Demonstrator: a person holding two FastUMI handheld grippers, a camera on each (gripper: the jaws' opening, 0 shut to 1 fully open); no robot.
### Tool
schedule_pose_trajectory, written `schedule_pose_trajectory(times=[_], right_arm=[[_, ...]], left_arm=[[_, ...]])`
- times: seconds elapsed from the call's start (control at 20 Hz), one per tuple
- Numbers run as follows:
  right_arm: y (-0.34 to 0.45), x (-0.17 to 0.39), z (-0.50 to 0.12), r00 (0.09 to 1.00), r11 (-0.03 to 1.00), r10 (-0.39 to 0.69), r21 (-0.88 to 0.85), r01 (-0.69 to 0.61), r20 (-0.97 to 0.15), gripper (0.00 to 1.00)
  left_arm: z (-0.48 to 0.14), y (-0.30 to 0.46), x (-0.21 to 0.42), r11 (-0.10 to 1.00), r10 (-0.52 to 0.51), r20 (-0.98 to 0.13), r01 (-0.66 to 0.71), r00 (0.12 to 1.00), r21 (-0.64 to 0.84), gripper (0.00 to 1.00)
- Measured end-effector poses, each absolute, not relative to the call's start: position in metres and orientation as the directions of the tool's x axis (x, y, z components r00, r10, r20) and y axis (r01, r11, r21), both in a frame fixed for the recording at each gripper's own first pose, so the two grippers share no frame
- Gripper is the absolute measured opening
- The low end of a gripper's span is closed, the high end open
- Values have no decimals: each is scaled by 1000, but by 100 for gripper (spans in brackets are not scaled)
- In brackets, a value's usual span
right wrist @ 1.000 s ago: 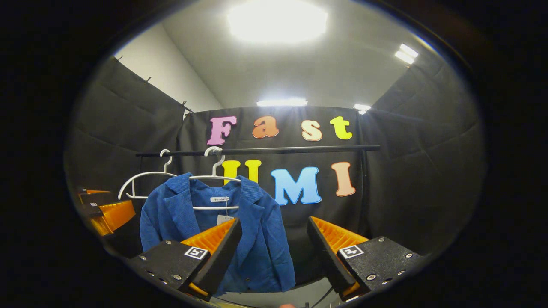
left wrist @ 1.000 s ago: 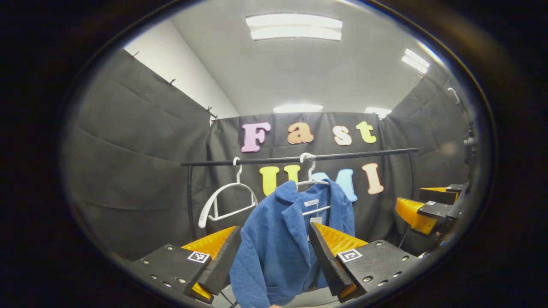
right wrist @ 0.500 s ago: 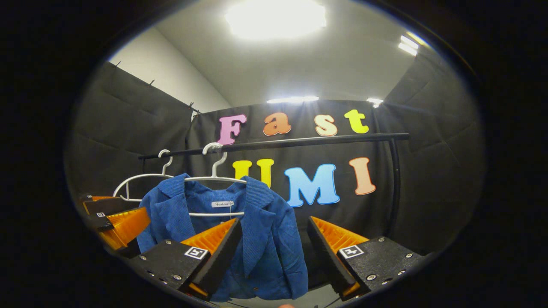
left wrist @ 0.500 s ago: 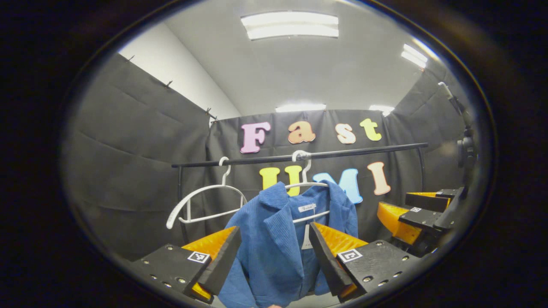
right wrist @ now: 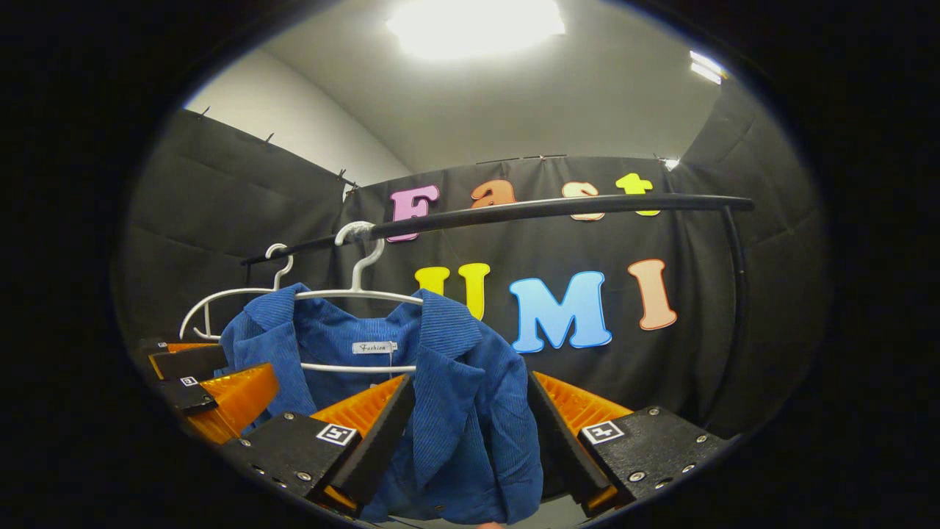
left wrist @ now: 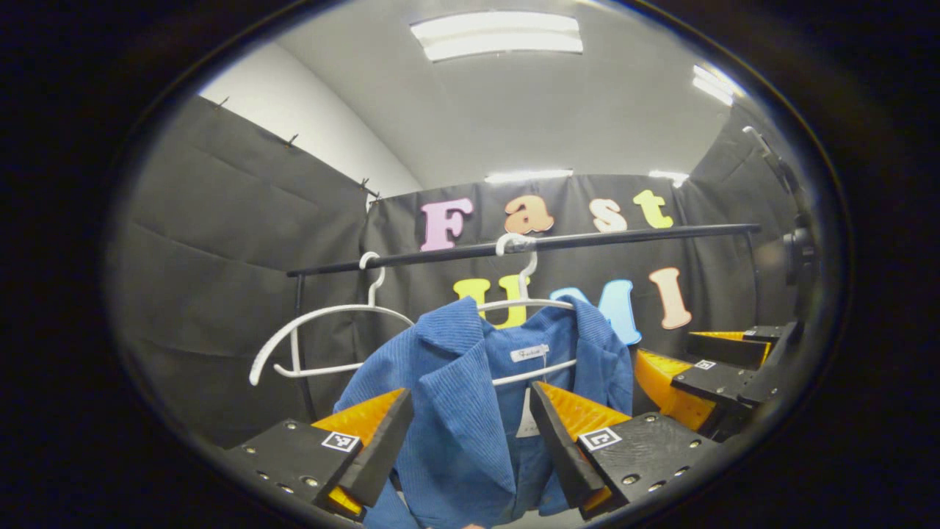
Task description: Grasp the clothes on the hanger with both hands and then place them into the laundry hamper below.
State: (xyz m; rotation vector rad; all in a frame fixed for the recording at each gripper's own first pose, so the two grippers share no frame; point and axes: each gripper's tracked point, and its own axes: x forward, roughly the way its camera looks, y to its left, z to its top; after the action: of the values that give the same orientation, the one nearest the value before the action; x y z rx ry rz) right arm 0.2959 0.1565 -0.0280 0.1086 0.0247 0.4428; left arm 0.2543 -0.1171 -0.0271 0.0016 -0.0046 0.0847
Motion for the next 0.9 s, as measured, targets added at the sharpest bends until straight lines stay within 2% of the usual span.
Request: schedule_pose_trajectory(times=[0.25, 0.5, 0.9], right_arm=[[177, 318, -46, 870, 864, 492, 138, -485, -21, 95], [197, 334, -70, 838, 834, 542, 164, -527, -59, 95], [218, 355, -105, 829, 831, 549, 175, -527, -111, 94]], left_arm=[[-56, -114, 280, 991, 137, -51, -136, 989, 11, 92], [-67, -115, 296, 984, 171, -52, -168, 984, 53, 92], [-83, -109, 312, 968, 241, -48, -236, 969, 87, 92]])
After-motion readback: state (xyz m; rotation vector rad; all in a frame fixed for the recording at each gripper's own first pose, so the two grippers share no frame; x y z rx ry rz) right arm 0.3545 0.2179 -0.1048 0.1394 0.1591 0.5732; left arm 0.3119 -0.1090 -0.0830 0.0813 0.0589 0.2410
